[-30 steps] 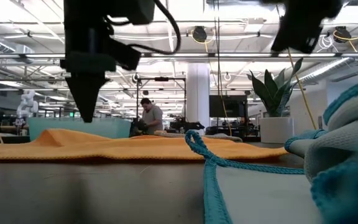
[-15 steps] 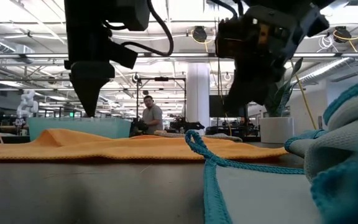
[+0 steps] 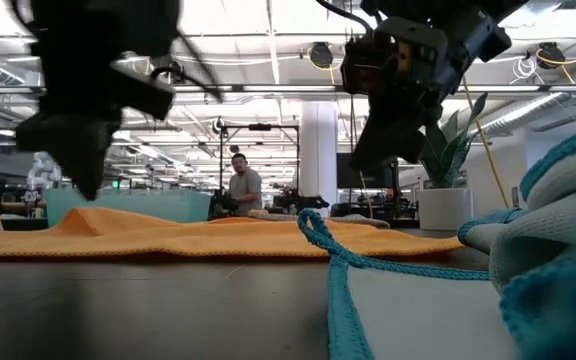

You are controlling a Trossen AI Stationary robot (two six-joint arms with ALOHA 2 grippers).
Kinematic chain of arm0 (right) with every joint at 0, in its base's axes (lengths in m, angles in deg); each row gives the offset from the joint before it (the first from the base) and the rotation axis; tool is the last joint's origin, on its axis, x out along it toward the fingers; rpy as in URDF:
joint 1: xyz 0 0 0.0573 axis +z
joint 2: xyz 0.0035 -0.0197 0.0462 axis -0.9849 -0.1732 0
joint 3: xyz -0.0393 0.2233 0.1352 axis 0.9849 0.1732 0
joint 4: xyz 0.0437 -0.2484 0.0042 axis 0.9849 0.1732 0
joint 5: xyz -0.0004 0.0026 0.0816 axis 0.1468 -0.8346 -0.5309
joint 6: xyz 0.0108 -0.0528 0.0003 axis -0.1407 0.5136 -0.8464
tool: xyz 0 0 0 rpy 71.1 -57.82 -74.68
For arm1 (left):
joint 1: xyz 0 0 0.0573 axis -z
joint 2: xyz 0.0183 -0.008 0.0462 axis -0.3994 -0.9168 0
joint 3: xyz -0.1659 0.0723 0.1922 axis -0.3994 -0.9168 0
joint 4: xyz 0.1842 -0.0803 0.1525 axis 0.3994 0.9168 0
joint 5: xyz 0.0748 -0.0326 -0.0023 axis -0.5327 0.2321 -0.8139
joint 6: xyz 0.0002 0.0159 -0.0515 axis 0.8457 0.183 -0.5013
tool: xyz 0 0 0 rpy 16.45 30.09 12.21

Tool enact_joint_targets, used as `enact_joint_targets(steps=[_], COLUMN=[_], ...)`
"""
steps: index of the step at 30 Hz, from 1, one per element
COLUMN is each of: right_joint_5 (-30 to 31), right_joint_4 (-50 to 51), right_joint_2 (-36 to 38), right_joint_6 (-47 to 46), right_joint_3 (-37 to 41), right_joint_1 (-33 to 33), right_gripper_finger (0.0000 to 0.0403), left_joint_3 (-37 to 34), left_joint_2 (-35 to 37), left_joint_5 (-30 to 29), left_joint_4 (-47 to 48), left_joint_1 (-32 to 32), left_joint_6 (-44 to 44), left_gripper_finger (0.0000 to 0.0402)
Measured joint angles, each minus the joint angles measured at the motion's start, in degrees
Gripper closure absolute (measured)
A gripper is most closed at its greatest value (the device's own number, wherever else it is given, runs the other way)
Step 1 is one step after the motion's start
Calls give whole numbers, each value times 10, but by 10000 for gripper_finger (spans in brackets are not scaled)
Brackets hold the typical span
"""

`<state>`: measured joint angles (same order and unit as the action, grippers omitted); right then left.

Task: Fold microfiber towels
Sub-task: Fold the orange microfiber towel

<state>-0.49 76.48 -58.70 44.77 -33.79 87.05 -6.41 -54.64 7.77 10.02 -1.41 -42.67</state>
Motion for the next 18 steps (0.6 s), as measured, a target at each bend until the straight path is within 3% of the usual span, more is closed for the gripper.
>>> enact_joint_targets(steps=[5, 9, 13, 18], right_joint_5=[-1, -5, -5, 5], right_joint_4=[13, 24, 23, 23], right_joint_2=[0, 0, 0, 0], right_joint_6=[-18, -36, -45, -49], right_joint_3=[0, 0, 0, 0], right_joint_1=[-6, -15, -22, -22], right_gripper_finger=[403, 403, 403, 403], left_joint_3=[-8, -7, -7, -7], left_joint_2=[0, 0, 0, 0], left_joint_5=[-35, -76, -91, -84], left_joint_4=[-2, -22, -32, -33], left_joint_1=[40, 62, 79, 72], left_joint_6=[4, 59, 108, 109], left_gripper_finger=[261, 261, 261, 261])
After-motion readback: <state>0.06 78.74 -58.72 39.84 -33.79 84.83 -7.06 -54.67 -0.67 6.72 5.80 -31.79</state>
